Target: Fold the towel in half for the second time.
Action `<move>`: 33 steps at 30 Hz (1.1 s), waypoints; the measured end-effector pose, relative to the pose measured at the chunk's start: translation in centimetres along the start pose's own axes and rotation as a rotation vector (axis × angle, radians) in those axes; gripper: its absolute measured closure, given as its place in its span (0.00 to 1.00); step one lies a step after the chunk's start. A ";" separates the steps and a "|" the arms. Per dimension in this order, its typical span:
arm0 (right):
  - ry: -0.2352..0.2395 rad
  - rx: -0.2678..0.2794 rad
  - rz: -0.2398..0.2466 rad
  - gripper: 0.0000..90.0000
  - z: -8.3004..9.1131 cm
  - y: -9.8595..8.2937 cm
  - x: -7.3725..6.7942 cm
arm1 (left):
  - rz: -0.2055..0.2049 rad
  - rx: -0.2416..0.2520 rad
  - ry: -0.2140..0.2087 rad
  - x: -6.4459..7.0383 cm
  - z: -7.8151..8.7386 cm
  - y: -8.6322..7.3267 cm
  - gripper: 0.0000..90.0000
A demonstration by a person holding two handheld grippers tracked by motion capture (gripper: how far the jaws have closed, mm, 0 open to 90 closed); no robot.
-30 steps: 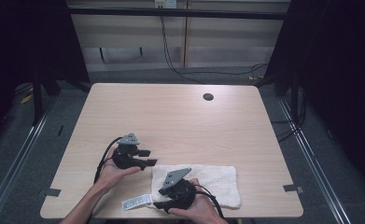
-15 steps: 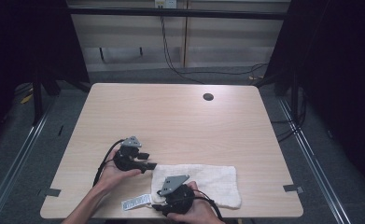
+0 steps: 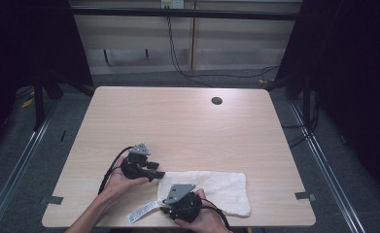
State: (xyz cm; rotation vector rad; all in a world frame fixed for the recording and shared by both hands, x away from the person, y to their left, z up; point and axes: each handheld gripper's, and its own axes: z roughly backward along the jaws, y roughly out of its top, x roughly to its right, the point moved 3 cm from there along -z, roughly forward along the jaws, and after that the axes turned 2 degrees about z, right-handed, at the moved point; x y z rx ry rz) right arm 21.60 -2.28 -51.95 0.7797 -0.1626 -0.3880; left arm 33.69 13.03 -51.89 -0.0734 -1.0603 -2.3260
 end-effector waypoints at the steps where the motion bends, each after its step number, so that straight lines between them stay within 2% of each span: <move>1: -0.010 -0.005 -0.012 0.90 0.0 0.0 0.0 | -0.002 -0.004 0.009 0.1 -0.1 0.0 0.54; 5: 0.010 0.007 -0.038 0.93 0.0 -0.1 0.4 | -0.018 -0.010 0.009 0.6 -0.4 0.1 0.57; 8: 0.009 0.007 -0.043 0.93 0.0 -0.1 0.5 | -0.027 -0.013 0.000 0.8 -0.4 -0.1 0.65; 10: 0.008 0.007 -0.045 0.93 0.0 -0.1 0.5 | -0.025 -0.031 -0.013 1.0 -0.4 -0.1 0.75; 12: 0.030 0.005 -0.067 0.94 0.1 0.0 0.6 | -0.016 -0.024 -0.026 1.2 -0.5 -0.2 0.87; 14: 0.043 0.006 -0.083 0.94 0.2 0.0 0.8 | -0.008 -0.030 -0.050 1.4 -0.6 -0.2 0.93; 18: 0.057 0.034 -0.097 0.95 0.7 0.4 1.0 | 0.030 -0.018 -0.080 1.2 -0.3 -0.1 0.95; 20: 0.068 0.064 -0.110 0.95 1.3 0.9 1.0 | 0.056 0.007 -0.088 1.1 0.0 0.1 0.95; 23: 0.085 0.087 -0.129 0.95 1.9 1.3 1.1 | 0.065 0.038 -0.099 1.0 0.9 0.4 0.95; 30: 0.107 0.097 -0.124 0.95 2.2 2.7 1.2 | 0.078 0.127 -0.108 0.4 3.3 1.6 0.95; 33: 0.114 0.109 -0.120 0.95 2.0 3.4 1.2 | 0.077 0.137 -0.103 0.3 4.0 1.7 0.95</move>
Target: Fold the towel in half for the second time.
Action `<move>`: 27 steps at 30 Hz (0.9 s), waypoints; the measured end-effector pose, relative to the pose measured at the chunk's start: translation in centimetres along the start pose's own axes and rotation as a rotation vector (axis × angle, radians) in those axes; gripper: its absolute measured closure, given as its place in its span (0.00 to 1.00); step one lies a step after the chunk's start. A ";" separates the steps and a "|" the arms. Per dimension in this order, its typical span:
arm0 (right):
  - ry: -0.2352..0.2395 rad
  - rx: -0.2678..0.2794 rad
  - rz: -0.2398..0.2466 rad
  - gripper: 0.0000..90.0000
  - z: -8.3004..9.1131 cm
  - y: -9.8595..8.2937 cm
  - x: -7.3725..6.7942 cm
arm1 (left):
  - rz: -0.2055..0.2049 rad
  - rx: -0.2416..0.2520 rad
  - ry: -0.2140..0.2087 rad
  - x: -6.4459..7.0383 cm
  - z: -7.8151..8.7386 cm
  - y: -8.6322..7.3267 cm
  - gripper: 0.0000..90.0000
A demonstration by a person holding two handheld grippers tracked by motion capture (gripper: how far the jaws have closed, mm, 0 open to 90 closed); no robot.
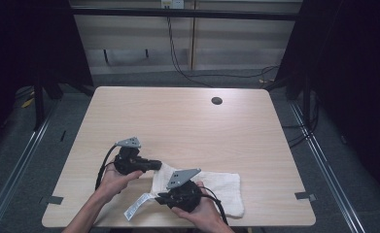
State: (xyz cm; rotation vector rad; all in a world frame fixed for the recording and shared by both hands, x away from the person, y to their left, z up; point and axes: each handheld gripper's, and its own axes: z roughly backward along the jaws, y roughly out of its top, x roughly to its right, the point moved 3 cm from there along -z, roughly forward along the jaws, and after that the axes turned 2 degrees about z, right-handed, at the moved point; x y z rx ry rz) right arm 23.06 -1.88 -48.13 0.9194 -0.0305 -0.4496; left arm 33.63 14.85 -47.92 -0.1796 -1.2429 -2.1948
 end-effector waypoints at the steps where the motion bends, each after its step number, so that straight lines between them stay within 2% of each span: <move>1: 0.002 0.007 -0.001 0.95 -0.1 0.2 -0.1 | -0.001 0.002 -0.001 -0.1 0.2 0.0 0.95; 7: 0.010 0.035 -0.005 0.95 -1.2 1.1 -0.3 | 0.015 0.025 0.047 -0.8 2.6 -0.7 0.95; 11: 0.014 0.046 -0.005 0.95 -1.8 1.8 -0.6 | 0.033 0.047 0.057 -1.3 4.1 -0.8 0.95; 12: 0.014 0.049 0.000 0.95 -1.9 2.0 -0.6 | 0.032 0.048 0.059 -1.5 4.4 -0.8 0.95; 14: 0.026 0.063 -0.011 0.95 -2.1 2.6 -0.7 | 0.060 0.066 0.056 -1.6 4.6 -0.9 0.95; 17: 0.036 0.060 0.002 0.95 -2.7 3.4 -0.9 | 0.069 0.060 0.074 -1.7 4.5 -1.0 0.95; 21: 0.045 0.062 0.024 0.95 -3.2 4.4 -1.3 | 0.058 0.062 0.088 -1.8 5.8 -0.9 0.95; 27: 0.037 0.078 0.043 0.95 -3.6 6.3 -2.2 | 0.058 0.051 0.138 -2.1 8.0 -1.0 0.95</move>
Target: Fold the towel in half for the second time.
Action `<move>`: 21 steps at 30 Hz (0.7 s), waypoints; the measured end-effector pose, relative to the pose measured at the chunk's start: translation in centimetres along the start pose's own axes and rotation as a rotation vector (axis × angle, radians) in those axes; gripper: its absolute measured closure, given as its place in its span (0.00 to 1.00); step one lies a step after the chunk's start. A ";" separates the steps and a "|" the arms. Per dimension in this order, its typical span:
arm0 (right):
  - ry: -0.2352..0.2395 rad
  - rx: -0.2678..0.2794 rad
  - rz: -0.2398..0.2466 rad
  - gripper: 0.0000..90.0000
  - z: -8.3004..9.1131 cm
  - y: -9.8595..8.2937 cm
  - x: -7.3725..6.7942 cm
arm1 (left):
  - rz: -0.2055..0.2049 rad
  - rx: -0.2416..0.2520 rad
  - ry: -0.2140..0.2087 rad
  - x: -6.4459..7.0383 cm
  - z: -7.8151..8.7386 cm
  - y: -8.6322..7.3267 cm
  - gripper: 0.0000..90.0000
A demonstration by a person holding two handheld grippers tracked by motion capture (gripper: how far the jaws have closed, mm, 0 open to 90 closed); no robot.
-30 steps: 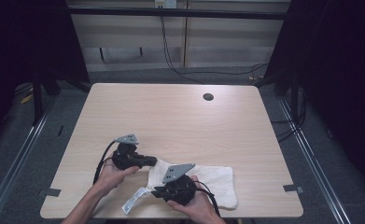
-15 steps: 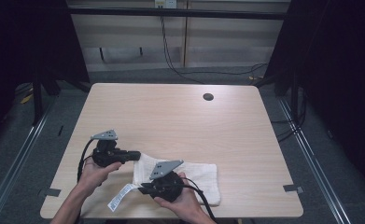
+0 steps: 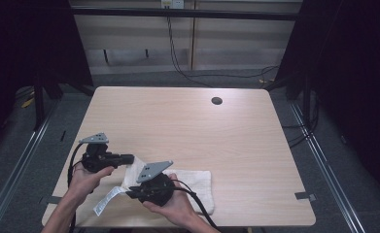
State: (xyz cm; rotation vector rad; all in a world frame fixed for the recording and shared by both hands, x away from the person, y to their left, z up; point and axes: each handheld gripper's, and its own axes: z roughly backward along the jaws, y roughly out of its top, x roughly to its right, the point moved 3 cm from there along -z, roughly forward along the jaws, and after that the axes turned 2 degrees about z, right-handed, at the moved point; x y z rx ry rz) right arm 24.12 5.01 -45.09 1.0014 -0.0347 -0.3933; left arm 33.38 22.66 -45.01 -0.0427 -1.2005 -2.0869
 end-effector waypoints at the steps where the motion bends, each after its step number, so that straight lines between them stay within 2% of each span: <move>1: -0.001 0.006 0.007 0.95 -0.1 0.4 -0.1 | 0.002 0.004 0.004 0.0 0.4 0.1 0.95; 4: 0.001 0.032 0.022 0.95 0.1 1.7 -0.5 | -0.018 0.011 0.016 0.3 1.1 0.8 0.95; 7: 0.005 0.053 0.028 0.95 0.3 2.4 -0.5 | -0.035 0.011 0.009 0.8 0.9 1.4 0.95; 12: -0.015 0.042 0.004 0.95 0.8 1.0 0.0 | -0.047 -0.006 -0.015 1.3 -1.2 1.9 0.95; 14: -0.017 0.053 -0.013 0.94 1.5 0.6 0.3 | -0.056 -0.010 -0.025 1.8 -1.9 2.3 0.95; 17: -0.035 0.068 -0.008 0.94 2.9 0.4 0.4 | -0.071 -0.004 -0.048 2.9 -2.8 3.0 0.95; 21: -0.063 0.076 -0.012 0.94 4.7 -0.2 0.6 | -0.084 -0.020 -0.067 4.0 -4.6 3.6 0.95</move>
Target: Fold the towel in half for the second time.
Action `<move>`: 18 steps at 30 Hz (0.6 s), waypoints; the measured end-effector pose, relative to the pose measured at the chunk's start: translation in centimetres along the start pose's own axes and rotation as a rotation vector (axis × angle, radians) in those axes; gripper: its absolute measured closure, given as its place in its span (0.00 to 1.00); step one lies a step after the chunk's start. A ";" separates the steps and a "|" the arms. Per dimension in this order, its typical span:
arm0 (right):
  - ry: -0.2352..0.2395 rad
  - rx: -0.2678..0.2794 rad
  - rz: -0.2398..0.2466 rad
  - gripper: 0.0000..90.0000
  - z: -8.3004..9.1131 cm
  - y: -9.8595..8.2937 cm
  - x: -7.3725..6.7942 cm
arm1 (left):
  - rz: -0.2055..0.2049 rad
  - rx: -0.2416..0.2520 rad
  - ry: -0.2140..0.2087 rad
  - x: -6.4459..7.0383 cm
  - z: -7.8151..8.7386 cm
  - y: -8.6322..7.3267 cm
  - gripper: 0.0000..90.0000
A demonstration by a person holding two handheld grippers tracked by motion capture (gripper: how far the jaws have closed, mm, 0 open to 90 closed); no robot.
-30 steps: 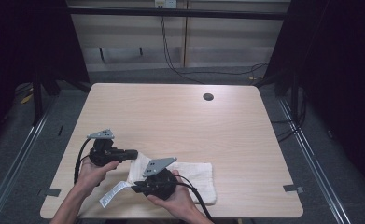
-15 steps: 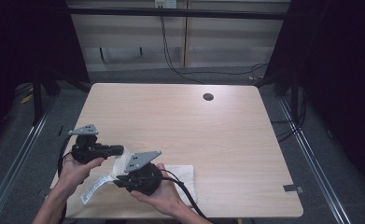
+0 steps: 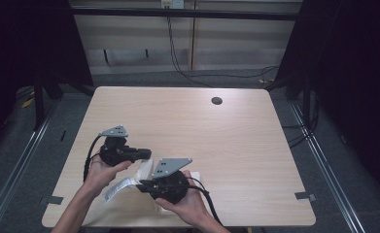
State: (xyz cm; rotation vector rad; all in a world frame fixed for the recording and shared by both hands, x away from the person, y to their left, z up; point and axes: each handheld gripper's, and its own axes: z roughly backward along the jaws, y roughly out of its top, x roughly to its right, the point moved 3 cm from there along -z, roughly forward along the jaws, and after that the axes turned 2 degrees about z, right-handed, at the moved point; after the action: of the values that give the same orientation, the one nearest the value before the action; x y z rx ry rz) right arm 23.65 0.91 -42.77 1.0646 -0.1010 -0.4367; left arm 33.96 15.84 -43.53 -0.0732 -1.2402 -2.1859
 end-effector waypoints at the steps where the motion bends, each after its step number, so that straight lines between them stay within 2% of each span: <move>1: -0.006 -0.001 -0.003 0.94 0.4 -0.2 0.1 | 0.001 -0.005 -0.007 0.2 -0.7 0.1 0.95; 6: -0.024 -0.040 -0.045 0.94 1.4 -2.6 1.1 | 0.012 -0.058 -0.025 0.1 -3.3 -0.4 0.95; 10: -0.025 -0.038 -0.062 0.94 2.2 -3.6 1.1 | -0.001 -0.055 -0.051 1.0 -4.3 -0.2 0.95; 12: -0.026 -0.035 -0.062 0.94 2.5 -3.7 1.0 | -0.013 -0.057 -0.062 1.4 -4.5 0.1 0.95; 15: -0.041 -0.030 -0.054 0.94 3.1 -3.8 0.8 | -0.007 -0.044 -0.084 2.0 -5.0 0.6 0.95; 18: -0.057 -0.020 -0.046 0.92 3.9 -4.1 0.6 | -0.021 -0.046 -0.084 2.5 -5.5 0.8 0.95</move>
State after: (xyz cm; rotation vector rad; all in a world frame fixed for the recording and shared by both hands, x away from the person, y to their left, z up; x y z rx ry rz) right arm 21.86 -4.16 -44.46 1.0369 -0.1230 -0.5089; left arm 33.72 9.94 -45.17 -0.1729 -1.2411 -2.2500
